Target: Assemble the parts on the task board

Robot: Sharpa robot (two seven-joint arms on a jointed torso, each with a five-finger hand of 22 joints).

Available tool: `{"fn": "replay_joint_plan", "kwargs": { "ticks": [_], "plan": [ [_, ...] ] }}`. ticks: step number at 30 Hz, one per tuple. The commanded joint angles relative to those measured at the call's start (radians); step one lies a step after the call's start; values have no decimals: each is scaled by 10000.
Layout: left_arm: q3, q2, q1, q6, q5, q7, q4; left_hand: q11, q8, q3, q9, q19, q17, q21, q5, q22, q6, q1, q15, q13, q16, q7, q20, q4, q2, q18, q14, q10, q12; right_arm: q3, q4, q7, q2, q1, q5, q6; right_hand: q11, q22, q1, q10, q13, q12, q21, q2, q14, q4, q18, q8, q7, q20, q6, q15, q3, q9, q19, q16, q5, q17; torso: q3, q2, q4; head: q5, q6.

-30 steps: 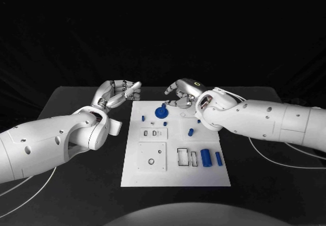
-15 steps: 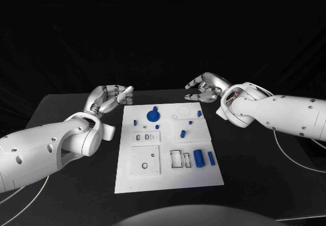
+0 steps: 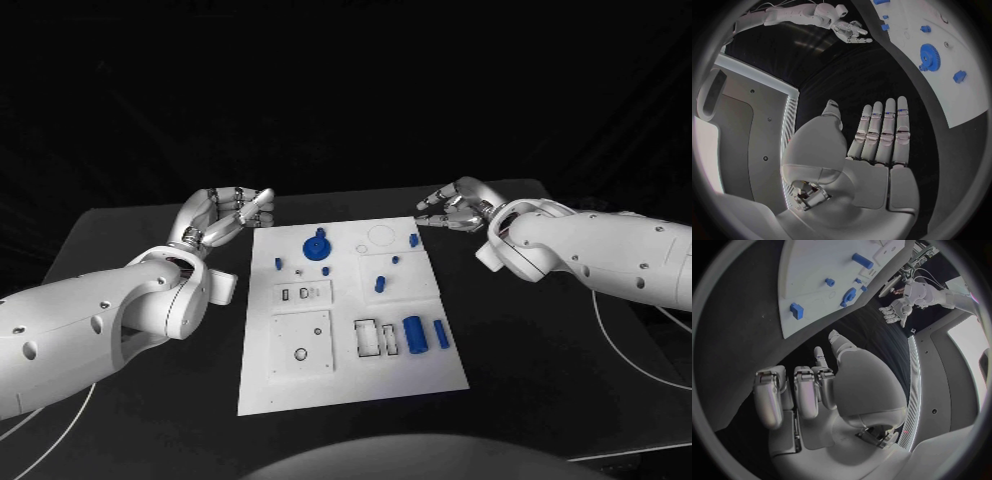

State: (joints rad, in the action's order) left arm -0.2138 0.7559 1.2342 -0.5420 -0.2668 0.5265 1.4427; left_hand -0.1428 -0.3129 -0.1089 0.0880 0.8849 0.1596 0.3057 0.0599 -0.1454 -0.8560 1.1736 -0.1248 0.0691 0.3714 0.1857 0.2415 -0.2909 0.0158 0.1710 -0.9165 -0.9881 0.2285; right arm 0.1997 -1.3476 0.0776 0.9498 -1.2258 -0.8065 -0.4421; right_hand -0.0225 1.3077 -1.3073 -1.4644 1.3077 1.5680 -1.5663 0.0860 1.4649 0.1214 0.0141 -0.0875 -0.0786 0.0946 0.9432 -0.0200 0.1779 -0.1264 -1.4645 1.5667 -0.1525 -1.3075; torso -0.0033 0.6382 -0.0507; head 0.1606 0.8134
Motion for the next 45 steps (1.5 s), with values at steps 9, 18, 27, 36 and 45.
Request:
{"fn": "replay_joint_plan", "kwargs": {
  "ticks": [9,18,27,36,45],
  "plan": [
    [8,54,-10,130,-41,96,66,-2,63,-45,9,-36,14,-42,42,15,-42,-13,3,14,-63,3,-2,-6,96,120,94,-80,-29,-3,561,-137,-399,334,-1670,210,96,2631,-243,-1064,2631,28,-45,13,1059,-60,-141,99,110,-115,65,-112,-86,35,-1063,41,-74,-2633,-17,-4,-26,-37,59],
    [9,80,-10,134,-41,89,83,-2,77,-51,11,-40,19,-44,46,18,-49,0,2,14,-63,3,0,-5,111,120,97,-80,-31,-3,747,-322,-569,466,-2208,376,126,2631,-353,-1064,2631,28,-45,35,1059,-104,-141,100,161,-136,125,-133,-97,43,-1063,41,-105,-2633,-10,-10,-7,-118,91],
    [9,104,-10,142,-41,92,86,-2,77,-51,11,-40,19,-44,46,18,-49,0,2,14,-63,3,0,-5,111,120,97,-80,-31,-4,833,-509,-682,503,-2460,413,150,2631,-476,-1064,2631,28,-45,11,1059,-153,-141,110,166,-156,174,-153,-73,56,-1063,41,-202,-2633,3,-16,-12,-149,108],
    [9,131,-10,139,-41,89,106,-2,85,-54,12,-42,22,-45,47,19,-52,6,2,14,-62,3,0,-4,118,120,99,-81,-32,-4,949,-728,-810,530,-2529,460,163,2631,-553,-1064,2631,28,-45,-29,1059,-184,-141,127,175,-168,184,-165,-42,69,-1063,41,-248,-2633,-3,-7,-16,-172,109],
    [9,126,-10,140,-41,89,114,-2,85,-54,12,-42,22,-45,47,19,-52,6,2,14,-62,3,0,-4,118,120,99,-81,-32,-4,1114,-893,-905,549,-2536,506,171,2631,-599,-1064,2631,28,-45,-82,1059,-198,-141,135,169,-178,202,-175,-11,78,-1063,41,-290,-2633,-2,-5,-18,-225,83]
  ]
}}
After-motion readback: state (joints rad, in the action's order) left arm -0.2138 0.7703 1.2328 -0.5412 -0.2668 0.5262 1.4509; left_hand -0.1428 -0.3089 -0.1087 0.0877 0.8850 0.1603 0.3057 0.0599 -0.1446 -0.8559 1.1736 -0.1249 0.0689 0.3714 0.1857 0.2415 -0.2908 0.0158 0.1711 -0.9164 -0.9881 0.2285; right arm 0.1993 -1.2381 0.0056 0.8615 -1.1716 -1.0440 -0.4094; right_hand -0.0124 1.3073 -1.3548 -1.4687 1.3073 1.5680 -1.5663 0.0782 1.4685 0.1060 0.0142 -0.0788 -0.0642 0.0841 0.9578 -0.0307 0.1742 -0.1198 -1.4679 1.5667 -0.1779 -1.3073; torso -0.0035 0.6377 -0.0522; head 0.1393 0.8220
